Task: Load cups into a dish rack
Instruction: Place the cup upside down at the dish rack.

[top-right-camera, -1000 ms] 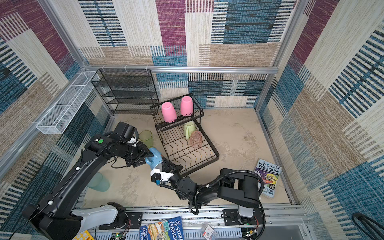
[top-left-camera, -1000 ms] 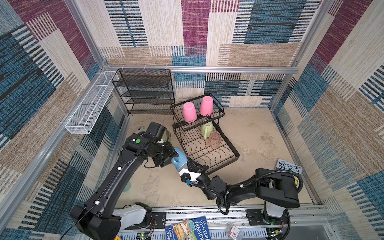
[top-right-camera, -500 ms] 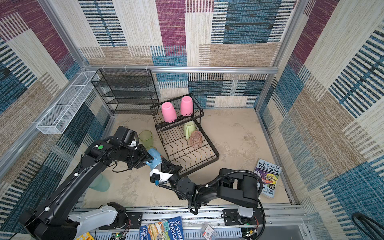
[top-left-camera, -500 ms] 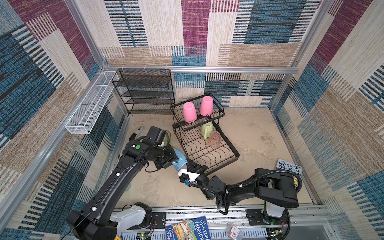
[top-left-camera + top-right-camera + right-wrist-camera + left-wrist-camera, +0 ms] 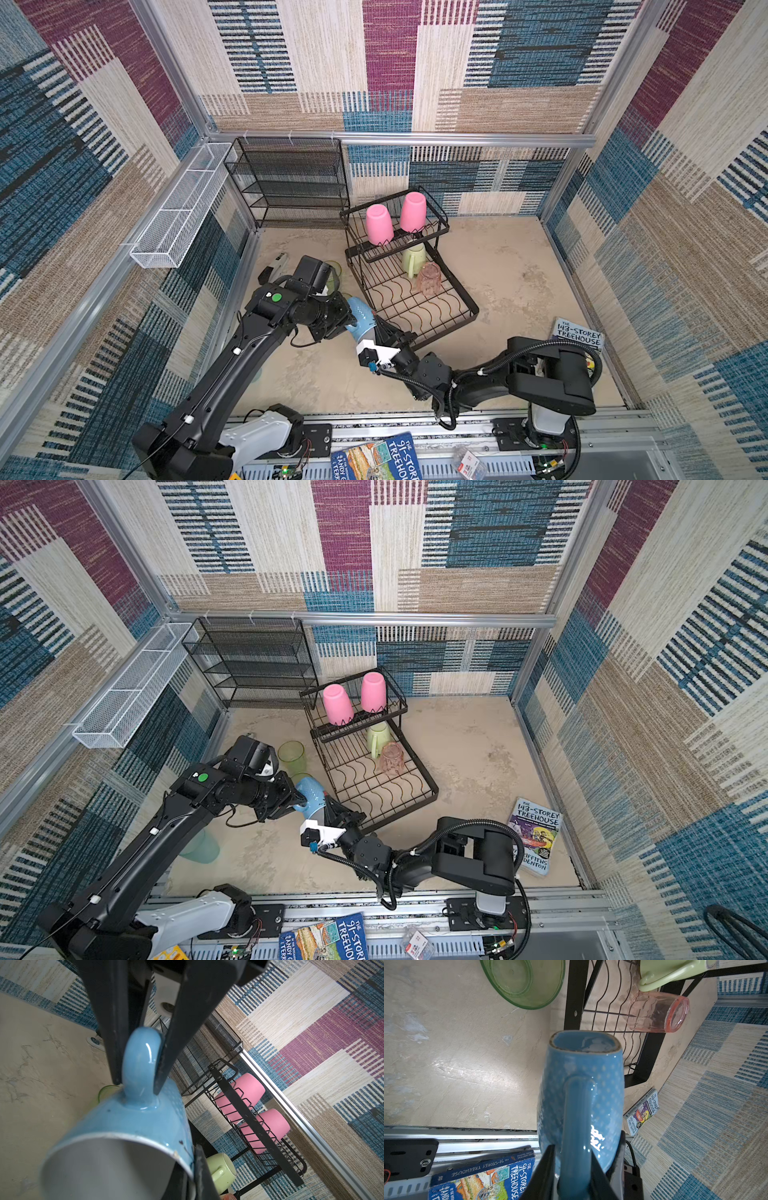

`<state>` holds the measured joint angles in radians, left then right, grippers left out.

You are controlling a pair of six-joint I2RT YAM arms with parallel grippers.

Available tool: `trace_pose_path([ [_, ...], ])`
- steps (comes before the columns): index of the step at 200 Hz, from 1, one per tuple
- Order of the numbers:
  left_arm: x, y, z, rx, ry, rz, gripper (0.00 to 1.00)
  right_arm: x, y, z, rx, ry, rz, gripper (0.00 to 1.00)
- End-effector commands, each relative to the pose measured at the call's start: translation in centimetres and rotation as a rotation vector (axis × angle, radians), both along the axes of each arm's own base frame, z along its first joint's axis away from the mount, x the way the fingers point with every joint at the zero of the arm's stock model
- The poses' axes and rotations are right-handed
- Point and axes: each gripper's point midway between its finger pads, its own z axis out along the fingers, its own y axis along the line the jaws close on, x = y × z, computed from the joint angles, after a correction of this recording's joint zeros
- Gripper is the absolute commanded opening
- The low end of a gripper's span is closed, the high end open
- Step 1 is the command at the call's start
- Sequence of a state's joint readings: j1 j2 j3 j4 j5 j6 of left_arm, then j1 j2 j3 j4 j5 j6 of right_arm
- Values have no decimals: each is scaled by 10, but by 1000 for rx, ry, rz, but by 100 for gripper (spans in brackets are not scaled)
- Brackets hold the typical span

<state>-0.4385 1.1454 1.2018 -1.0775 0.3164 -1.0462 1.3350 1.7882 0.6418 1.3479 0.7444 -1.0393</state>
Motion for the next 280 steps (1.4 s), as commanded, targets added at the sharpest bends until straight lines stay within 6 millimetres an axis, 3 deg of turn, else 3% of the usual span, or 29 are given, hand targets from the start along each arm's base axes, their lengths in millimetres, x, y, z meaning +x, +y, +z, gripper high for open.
trace_pose_path([
  [1,1,3,-6,27,-10,-17,24,-6,-5,36,168,-49,19,0],
  [37,8,-1,-3,3,-40,-11,15,-8,-2,37,172,-53,24,0],
  [98,19,-1,12,-14,-130,0,13,-9,3,37,193,-11,57,0],
  [128,22,2,14,7,-156,1,11,-9,4,34,200,19,61,10],
  [169,25,7,22,23,-200,15,8,-9,5,33,209,36,68,34],
  [229,31,17,35,84,-269,14,6,-9,2,39,247,93,78,47],
  [280,35,27,43,151,-335,-6,6,-11,-20,42,298,234,79,55],
])
